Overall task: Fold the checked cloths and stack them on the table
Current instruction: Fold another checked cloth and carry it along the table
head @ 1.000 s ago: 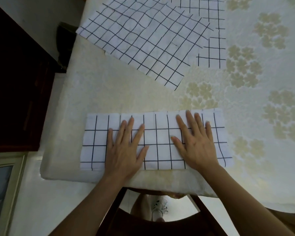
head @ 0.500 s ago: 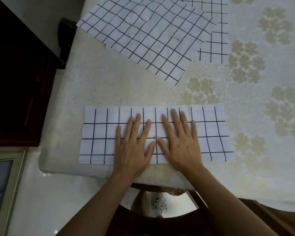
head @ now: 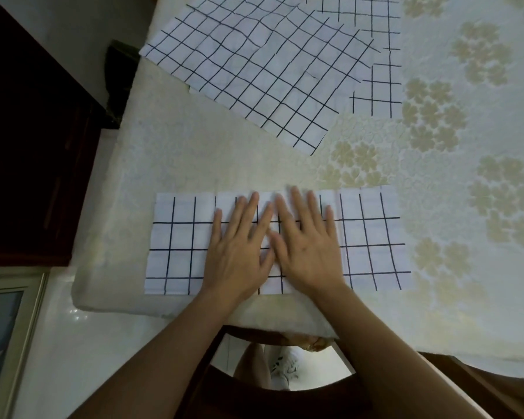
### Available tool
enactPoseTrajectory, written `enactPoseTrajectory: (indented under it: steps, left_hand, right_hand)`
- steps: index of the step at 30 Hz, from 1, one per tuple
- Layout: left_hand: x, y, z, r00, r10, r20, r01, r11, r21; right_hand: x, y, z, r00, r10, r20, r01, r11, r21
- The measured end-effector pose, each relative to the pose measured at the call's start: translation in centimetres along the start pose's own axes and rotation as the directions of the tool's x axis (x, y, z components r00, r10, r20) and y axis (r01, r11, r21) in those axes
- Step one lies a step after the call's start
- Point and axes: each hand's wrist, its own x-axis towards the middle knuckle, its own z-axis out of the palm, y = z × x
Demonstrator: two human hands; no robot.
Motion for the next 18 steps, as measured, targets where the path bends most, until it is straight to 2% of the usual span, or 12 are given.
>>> enactPoseTrajectory:
  steps: [2,5,9,12,14,16,18]
  left_hand:
    - [0.4,-0.4,0.5,1.000,-0.007,0.020,0.007,1.000,-0.003]
    - [-0.7,-3.3,0.8,0.999,-0.054,-0.002,0.054,0.998,-0.015]
    - [-2.4,-7.8,0.6,0.986,-0.159,-0.050,0.157,0.987,-0.034]
    - [-2.7,-8.3,0.2,0.974,-0.223,-0.049,0.222,0.975,-0.029]
    - [-2.8,-7.1,-0.1,0.986,-0.156,-0.052,0.153,0.987,-0.058]
    - [-3.2,-6.1,0.0,0.998,-0.054,-0.044,0.050,0.996,-0.073]
    - [-3.7,-6.2,0.2,0.999,-0.023,-0.027,0.021,0.998,-0.057]
  right_hand:
    - [0.7,0.1,0.5,0.999,-0.001,0.044,0.001,1.000,-0.007]
    - [0.3,4.2,0.0,0.997,0.016,0.073,-0.010,0.997,-0.077]
    - [-0.4,9.5,-1.8,0.990,0.125,0.071,-0.120,0.990,-0.076]
    - [-1.0,10.3,-2.7,0.975,0.217,0.055,-0.216,0.976,-0.030]
    - [-2.0,8.7,-3.0,0.973,0.231,0.024,-0.231,0.973,0.012]
    - [-3.4,6.8,-2.5,0.985,0.169,0.047,-0.170,0.985,0.018]
    - [-4.5,6.6,-1.8,0.991,0.102,0.090,-0.099,0.995,-0.033]
